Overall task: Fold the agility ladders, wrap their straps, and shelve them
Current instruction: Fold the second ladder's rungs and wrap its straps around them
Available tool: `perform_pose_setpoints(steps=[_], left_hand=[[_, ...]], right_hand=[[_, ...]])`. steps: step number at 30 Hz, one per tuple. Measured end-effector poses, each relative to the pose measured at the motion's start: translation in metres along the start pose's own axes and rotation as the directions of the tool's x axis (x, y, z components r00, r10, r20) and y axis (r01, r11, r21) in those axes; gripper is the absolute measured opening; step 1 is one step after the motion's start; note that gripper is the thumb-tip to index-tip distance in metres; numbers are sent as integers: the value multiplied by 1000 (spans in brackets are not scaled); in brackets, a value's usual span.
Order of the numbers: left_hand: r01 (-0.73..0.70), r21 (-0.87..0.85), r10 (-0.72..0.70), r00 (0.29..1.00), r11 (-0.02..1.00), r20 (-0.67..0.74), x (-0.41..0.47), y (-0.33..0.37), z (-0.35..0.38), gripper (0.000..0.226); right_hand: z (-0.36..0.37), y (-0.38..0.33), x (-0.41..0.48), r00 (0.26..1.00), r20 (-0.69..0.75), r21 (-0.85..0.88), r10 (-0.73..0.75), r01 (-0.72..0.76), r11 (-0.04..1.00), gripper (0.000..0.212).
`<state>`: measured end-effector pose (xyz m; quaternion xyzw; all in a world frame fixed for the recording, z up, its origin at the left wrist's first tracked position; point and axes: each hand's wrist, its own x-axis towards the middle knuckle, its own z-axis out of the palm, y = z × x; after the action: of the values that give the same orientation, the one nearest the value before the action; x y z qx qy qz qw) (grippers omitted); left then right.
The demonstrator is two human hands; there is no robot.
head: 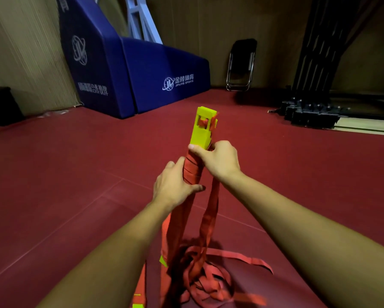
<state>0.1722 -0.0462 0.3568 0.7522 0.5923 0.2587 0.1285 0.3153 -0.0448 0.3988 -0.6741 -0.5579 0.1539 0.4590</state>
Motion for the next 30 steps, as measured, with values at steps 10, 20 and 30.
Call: perform_pose_setpoints(steps=[10,20,30], left_hand=[[-44,-466,117,985,883,128,17,-22,15,59],[-18,-132,22,999,991,33,10,-16,13,51],[10,-402,53,988,916,145,8,0,4,39]], right_hand=[[-7,6,4,1000,27,67,-15,13,998,54],[-2,5,1,998,30,1,55,-55,998,68],[-7,-7,2,974,112,51,-199,194,980,48]])
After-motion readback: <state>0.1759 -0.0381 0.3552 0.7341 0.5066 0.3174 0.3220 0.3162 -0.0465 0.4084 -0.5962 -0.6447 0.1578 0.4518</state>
